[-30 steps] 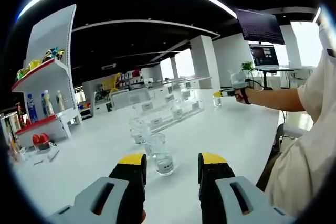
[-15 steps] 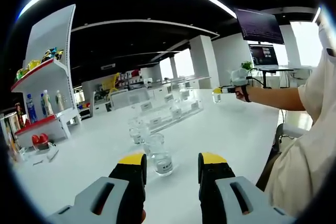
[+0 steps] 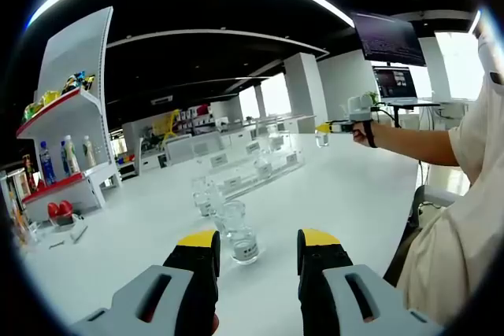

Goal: Identify the label on the chemical reagent bottle, grasp the chemical reagent bottle, and place it in the designated position on the reagent rack

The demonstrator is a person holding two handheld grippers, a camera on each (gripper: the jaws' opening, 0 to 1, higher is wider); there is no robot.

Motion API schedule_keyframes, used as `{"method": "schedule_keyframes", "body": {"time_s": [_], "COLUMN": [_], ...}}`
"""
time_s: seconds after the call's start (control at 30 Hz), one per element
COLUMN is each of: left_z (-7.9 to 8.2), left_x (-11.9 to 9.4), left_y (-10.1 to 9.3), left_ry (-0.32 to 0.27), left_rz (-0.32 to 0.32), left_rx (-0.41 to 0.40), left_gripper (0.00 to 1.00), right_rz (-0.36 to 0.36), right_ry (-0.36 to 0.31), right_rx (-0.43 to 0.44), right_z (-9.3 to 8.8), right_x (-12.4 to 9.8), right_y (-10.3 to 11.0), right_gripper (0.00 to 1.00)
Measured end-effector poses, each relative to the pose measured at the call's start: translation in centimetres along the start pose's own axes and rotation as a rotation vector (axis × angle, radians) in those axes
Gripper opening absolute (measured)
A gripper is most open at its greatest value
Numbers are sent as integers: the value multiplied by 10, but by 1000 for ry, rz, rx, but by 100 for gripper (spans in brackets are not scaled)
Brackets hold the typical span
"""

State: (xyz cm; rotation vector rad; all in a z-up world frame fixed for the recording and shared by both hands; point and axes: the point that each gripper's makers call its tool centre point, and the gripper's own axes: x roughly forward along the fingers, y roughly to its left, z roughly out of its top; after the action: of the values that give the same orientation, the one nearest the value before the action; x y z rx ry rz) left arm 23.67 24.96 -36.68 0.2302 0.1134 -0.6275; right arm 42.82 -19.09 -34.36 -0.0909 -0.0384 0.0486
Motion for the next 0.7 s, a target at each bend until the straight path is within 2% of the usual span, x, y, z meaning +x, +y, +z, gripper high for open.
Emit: {"method": "schedule_keyframes", "body": {"time_s": [0.7], "left_z": [2], "left_x": [-3], "left_y": [1], "left_ry": [-6], "left_rz": [5], "left_rx": [0], "left_gripper": [40], "right_rz": [36], "right_ry": [-54], "right_rx": [4], "right_z": [39], "right_x": [-4], "right_y": [38], "right_gripper": [19]}}
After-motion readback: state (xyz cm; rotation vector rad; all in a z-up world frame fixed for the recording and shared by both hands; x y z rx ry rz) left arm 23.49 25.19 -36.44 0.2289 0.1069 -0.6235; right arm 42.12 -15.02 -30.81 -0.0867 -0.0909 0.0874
